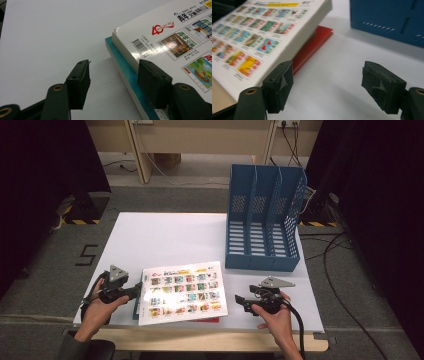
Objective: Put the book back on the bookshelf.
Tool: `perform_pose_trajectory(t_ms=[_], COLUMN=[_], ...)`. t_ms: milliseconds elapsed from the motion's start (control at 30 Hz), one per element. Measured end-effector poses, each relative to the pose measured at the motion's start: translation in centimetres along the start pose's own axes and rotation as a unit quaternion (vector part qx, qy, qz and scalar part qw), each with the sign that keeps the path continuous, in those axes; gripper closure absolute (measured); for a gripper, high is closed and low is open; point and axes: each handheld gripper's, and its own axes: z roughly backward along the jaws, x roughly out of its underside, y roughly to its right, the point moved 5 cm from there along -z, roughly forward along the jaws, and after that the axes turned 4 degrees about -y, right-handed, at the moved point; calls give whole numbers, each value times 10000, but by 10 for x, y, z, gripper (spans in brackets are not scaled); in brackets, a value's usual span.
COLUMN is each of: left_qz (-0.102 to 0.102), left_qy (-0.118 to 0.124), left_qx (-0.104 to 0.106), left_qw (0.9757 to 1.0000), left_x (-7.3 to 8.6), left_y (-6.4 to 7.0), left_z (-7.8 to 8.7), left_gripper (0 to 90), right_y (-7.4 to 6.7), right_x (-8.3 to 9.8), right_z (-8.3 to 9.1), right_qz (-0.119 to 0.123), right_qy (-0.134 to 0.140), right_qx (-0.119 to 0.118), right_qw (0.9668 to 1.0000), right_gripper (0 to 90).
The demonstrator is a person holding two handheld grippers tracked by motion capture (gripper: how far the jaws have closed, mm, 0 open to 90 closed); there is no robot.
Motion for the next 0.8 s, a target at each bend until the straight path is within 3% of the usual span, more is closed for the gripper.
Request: perform_pose_trajectory(t_ms=[233, 333, 500, 800], left_qz=[-104, -78, -105, -134], left_qy=[24, 4, 28, 66], left_qx=[-29, -5, 2, -12], left_qw=[9999, 10000, 9999, 9999], left_x=[-3, -3, -4, -4], left_y=[7, 7, 10, 14], left_z=[-2, -2, -3, -3], left_gripper=[432, 441, 430, 443], right_y=[-14, -14, -17, -33], right_x=[0, -1, -6, 2], right_z=[-7, -7, -4, -21], right_qz=[-63, -39, -266, -328], right_qy=[-54, -34, 131, -259], right_qx=[-380, -327, -622, -1028], right_qw=[9992, 9995, 9976, 9938], right_gripper=[261, 257, 259, 246])
